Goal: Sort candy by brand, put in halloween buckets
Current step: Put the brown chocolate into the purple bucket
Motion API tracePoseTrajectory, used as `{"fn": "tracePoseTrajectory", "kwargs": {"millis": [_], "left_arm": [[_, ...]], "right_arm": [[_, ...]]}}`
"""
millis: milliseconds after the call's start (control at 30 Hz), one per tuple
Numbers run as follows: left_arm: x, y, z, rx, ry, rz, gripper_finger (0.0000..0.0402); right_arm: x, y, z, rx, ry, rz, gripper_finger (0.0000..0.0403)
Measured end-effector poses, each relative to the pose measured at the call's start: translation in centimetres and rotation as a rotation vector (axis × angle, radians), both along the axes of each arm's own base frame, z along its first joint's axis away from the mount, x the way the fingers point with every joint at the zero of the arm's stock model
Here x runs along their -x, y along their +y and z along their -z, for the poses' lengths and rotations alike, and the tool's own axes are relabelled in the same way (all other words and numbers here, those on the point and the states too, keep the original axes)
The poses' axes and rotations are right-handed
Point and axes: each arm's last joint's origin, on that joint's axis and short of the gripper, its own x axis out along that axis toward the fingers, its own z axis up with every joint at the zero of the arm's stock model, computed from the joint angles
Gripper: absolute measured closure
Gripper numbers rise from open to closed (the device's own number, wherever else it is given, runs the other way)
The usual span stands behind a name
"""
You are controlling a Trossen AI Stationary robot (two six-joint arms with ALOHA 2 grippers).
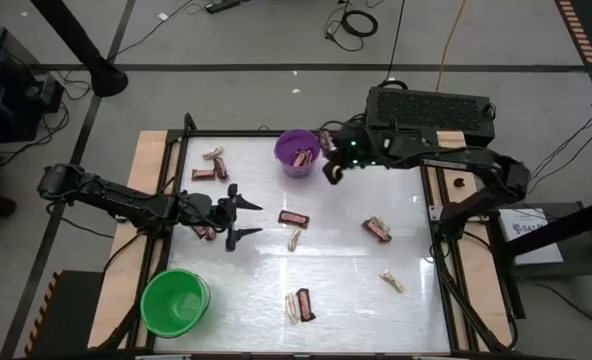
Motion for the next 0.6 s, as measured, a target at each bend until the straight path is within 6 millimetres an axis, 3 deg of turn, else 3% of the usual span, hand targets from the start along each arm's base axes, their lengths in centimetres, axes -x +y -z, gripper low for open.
{"fn": "tracePoseTrajectory", "kwargs": {"millis": [167, 367, 600], "left_arm": [[0.0, 0.4, -0.1, -0.035, -0.012, -0.138, 0.0117], [0.2, 1.0, -0.1, -0.049, -0.021, -0.344, 0.0117], [0.3, 2.1, 0.0, 0.047, 0.122, -0.559, 0.0117]], "right_arm": [[-2.7, -0.5, 1.7, 0.047, -0.071, -0.034, 0.0403], [-5.1, -1.5, 2.1, 0.059, -0.067, -0.045, 0.0403], [-7.7, -2.6, 2.1, 0.045, 0.033, -0.072, 0.0402]]}}
